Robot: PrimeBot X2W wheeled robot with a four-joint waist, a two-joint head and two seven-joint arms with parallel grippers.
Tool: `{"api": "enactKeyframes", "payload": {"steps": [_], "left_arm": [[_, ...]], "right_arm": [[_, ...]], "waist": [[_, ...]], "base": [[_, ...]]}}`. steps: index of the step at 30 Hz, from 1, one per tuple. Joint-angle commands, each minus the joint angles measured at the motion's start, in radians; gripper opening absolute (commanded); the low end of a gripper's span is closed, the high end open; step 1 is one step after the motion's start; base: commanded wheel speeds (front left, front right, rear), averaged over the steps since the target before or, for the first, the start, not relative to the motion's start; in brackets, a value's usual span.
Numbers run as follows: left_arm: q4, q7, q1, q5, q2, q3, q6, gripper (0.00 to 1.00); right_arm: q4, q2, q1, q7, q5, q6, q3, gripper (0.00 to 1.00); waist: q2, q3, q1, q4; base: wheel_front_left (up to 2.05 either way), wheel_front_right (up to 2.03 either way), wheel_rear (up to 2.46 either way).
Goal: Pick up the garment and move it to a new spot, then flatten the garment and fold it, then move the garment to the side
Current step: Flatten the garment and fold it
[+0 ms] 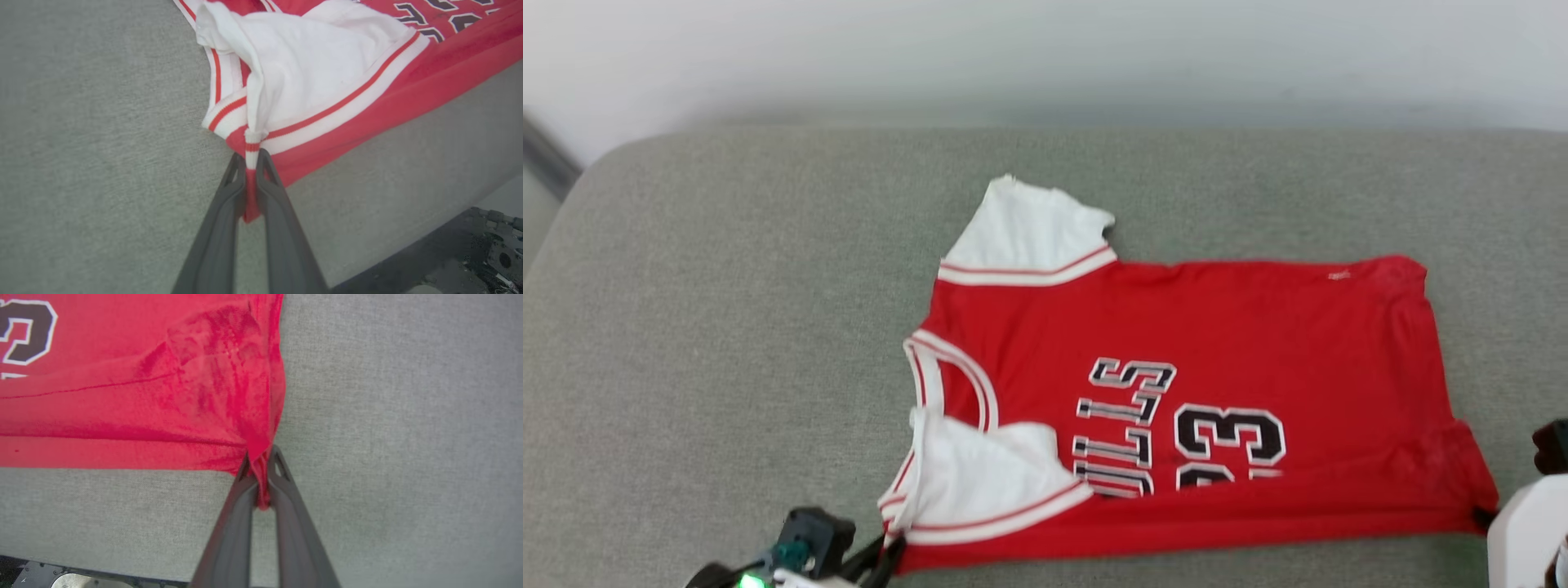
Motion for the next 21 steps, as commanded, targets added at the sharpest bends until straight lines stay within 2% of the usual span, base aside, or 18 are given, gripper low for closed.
{"api": "enactKeyframes", "payload": {"steps": [1, 7, 11, 17, 18, 19, 20, 21], "left_arm": [[-0.001, 0.007, 0.029, -0.005, 0.02, 0.001, 0.009, 0.0], [-0.032, 0.007, 0.1, -0.033, 0.037, -0.002, 0.02, 0.0], [-0.017, -0.002, 0.101, -0.041, 0.01, -0.016, 0.016, 0.0], [0.046, -0.012, 0.073, -0.038, -0.031, -0.044, -0.01, 0.0], [0.055, -0.013, 0.069, -0.037, -0.035, -0.046, -0.015, 0.05], [0.065, -0.021, 0.064, -0.036, -0.042, -0.047, -0.016, 0.45], [0.07, -0.029, 0.058, -0.033, -0.047, -0.045, -0.016, 0.95], [0.076, -0.039, 0.054, -0.033, -0.051, -0.042, -0.017, 1.0]], "right_arm": [[-0.016, -0.013, 0.032, 0.011, 0.011, -0.002, -0.012, 0.0], [-0.1, 0.004, 0.136, 0.086, 0.036, -0.002, -0.069, 0.0], [-0.119, 0.025, 0.179, 0.103, 0.028, -0.002, -0.079, 0.0], [-0.064, 0.053, 0.168, 0.069, 0.034, -0.001, -0.044, 0.0], [-0.053, 0.053, 0.161, 0.062, 0.034, -0.001, -0.041, 0.0], [-0.043, 0.053, 0.151, 0.049, 0.032, -0.001, -0.035, 0.04], [-0.035, 0.055, 0.141, 0.034, 0.03, -0.001, -0.033, 0.8], [-0.023, 0.058, 0.134, 0.018, 0.032, -0.001, -0.032, 1.0]], "waist": [[0.0, -0.024, 0.0, -0.014], [0.0, -0.029, 0.0, -0.016], [0.0, -0.015, 0.0, -0.015], [0.0, 0.0, 0.0, -0.018], [0.0, 0.001, 0.0, -0.019], [0.0, 0.0, 0.0, -0.018], [0.0, 0.0, 0.0, -0.019], [0.0, -0.003, 0.0, -0.02]], "base": [[0.0, 0.0, 0.0], [0.0, 0.0, 0.0], [0.0, 0.0, 0.0], [0.0, 0.0, 0.0], [0.0, 0.0, 0.0], [0.0, 0.0, 0.0], [0.0, 0.0, 0.0], [0.0, 0.0, 0.0]]}}
